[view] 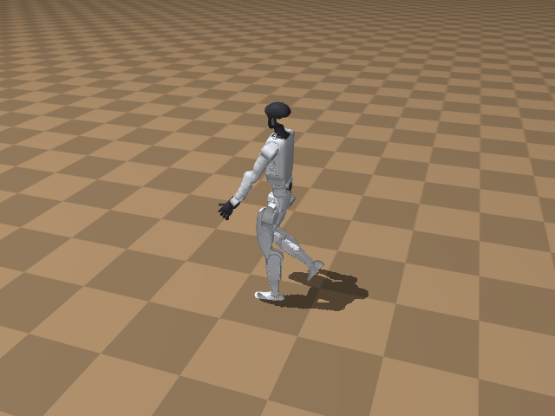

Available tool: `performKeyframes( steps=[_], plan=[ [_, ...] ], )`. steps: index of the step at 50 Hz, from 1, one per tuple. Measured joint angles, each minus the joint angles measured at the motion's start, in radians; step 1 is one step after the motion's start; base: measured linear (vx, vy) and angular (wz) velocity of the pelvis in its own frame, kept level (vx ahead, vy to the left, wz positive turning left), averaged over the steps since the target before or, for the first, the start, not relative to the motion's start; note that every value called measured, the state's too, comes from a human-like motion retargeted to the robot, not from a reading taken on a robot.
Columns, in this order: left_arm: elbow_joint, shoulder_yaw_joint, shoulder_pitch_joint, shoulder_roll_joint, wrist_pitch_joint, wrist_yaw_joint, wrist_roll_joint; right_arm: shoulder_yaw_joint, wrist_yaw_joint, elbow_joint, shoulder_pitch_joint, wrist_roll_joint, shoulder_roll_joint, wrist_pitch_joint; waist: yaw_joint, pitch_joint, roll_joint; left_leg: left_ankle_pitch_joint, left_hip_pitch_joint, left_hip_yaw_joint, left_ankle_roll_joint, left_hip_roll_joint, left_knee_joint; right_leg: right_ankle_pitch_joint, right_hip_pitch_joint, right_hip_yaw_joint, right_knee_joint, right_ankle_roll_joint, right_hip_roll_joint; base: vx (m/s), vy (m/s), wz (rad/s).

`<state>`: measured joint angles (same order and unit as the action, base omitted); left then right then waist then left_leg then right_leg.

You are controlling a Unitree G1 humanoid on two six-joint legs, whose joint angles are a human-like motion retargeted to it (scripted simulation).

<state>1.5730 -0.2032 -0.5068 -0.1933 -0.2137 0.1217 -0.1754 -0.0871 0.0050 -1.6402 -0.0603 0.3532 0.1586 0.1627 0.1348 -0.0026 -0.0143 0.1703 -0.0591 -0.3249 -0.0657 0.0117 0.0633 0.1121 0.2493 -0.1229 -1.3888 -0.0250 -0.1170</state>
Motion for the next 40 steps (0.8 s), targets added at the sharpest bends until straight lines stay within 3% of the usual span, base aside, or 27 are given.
performKeyframes(
  steps=[3, 7, 13, 18, 20, 22, 25, 27, 30, 32, 36, 40],
  plan=[
    [-0.031, 0.023, -0.230, -0.039, 0.034, -0.027, 0.024, 0.033, 0.044, -0.017, 0.179, 0.017, 0.033, -0.029, -0.077, 0.005, 0.023, 0.023, -0.041, 0.063, -0.014, -0.002, -0.004, 0.077, 0.160, -0.005, -0.138, -0.042, 0.009, 0.59, 0.10, 0.99],
    [-0.073, 0.012, -0.469, -0.091, 0.035, -0.052, -0.014, 0.035, 0.100, -0.008, 0.371, 0.064, 0.073, -0.030, -0.170, 0.007, 0.056, 0.048, -0.109, 0.134, -0.023, -0.015, 0.014, 0.152, 0.317, -0.051, -0.141, -0.074, -0.025, 0.59, 0.05, 0.85],
    [-0.113, -0.038, -0.661, -0.137, 0.001, -0.039, -0.040, -0.009, 0.158, -0.019, 0.499, 0.077, 0.087, -0.027, -0.244, -0.014, 0.065, 0.093, -0.180, 0.197, -0.020, -0.031, 0.012, 0.139, 0.381, -0.084, 0.278, -0.025, -0.014, 0.58, -0.06, 0.59],
    [-0.111, -0.055, -0.668, -0.104, -0.033, -0.055, -0.124, 0.013, 0.123, -0.012, 0.435, 0.113, 0.071, -0.027, -0.263, -0.003, 0.035, 0.134, -0.262, 0.255, -0.028, -0.010, -0.019, 0.026, 0.140, -0.117, 1.034, 0.068, 0.005, 0.65, -0.12, 0.59],
    [-0.106, -0.047, -0.627, -0.077, -0.037, -0.070, -0.146, 0.022, 0.099, -0.009, 0.367, 0.083, 0.055, -0.045, -0.256, 0.027, 0.004, 0.145, -0.327, 0.284, -0.017, 0.013, -0.032, -0.077, -0.007, -0.098, 1.286, 0.116, 0.011, 0.73, -0.19, 0.42],
    [-0.099, -0.039, -0.548, -0.048, -0.037, -0.063, -0.123, 0.009, 0.083, -0.011, 0.277, 0.047, 0.035, -0.056, -0.212, 0.041, -0.025, 0.127, -0.370, 0.288, 0.006, 0.036, -0.060, -0.185, -0.104, -0.076, 1.397, 0.138, 0.011, 0.72, -0.22, -0.29],
    [-0.067, -0.044, -0.367, -0.009, -0.043, -0.038, 0.000, -0.076, 0.054, -0.012, 0.116, 0.109, 0.003, -0.026, -0.118, 0.070, -0.070, 0.049, -0.397, 0.248, 0.040, 0.071, -0.188, -0.185, -0.225, -0.038, 1.438, 0.157, -0.003, 0.71, -0.24, -0.90],
    [-0.029, -0.061, -0.213, 0.008, -0.014, 0.013, 0.109, -0.133, 0.033, -0.003, -0.004, 0.162, -0.012, -0.021, -0.064, 0.085, -0.118, 0.039, -0.284, 0.187, 0.031, 0.090, -0.492, -0.146, -0.276, 0.001, 1.418, 0.160, -0.038, 0.61, -0.24, -0.75],
    [0.017, -0.103, 0.036, 0.033, 0.005, 0.087, 0.144, -0.090, -0.044, 0.039, -0.191, 0.143, 0.005, 0.003, -0.038, -0.013, -0.139, 0.105, 0.197, 0.140, 0.025, 0.030, -1.219, -0.100, -0.188, 0.012, 1.369, 0.128, -0.047, 0.47, -0.14, -0.02],
    [0.047, -0.101, 0.193, 0.039, -0.010, 0.083, 0.118, -0.043, -0.095, 0.076, -0.318, 0.149, 0.033, 0.036, 0.009, -0.021, -0.149, 0.167, 0.383, 0.125, 0.051, 0.015, -1.494, -0.066, -0.186, 0.033, 1.354, 0.120, -0.050, 0.54, -0.05, -0.42],
    [0.066, -0.037, 0.505, 0.017, -0.041, 0.122, 0.015, -0.035, -0.148, 0.130, -0.560, 0.202, 0.089, 0.103, 0.115, -0.002, -0.189, 0.339, 0.602, 0.032, 0.154, -0.042, -1.770, -0.030, -0.230, 0.092, 1.358, 0.126, -0.073, 0.57, -0.03, -0.70],
    [0.056, 0.029, 0.788, -0.026, -0.049, 0.186, -0.069, -0.083, -0.185, 0.164, -0.760, 0.238, 0.140, 0.155, 0.195, -0.005, -0.200, 0.441, 0.753, -0.044, 0.225, -0.133, -1.793, -0.010, -0.278, 0.124, 1.385, 0.140, -0.067, 0.56, 0.01, -0.52]
  ],
)
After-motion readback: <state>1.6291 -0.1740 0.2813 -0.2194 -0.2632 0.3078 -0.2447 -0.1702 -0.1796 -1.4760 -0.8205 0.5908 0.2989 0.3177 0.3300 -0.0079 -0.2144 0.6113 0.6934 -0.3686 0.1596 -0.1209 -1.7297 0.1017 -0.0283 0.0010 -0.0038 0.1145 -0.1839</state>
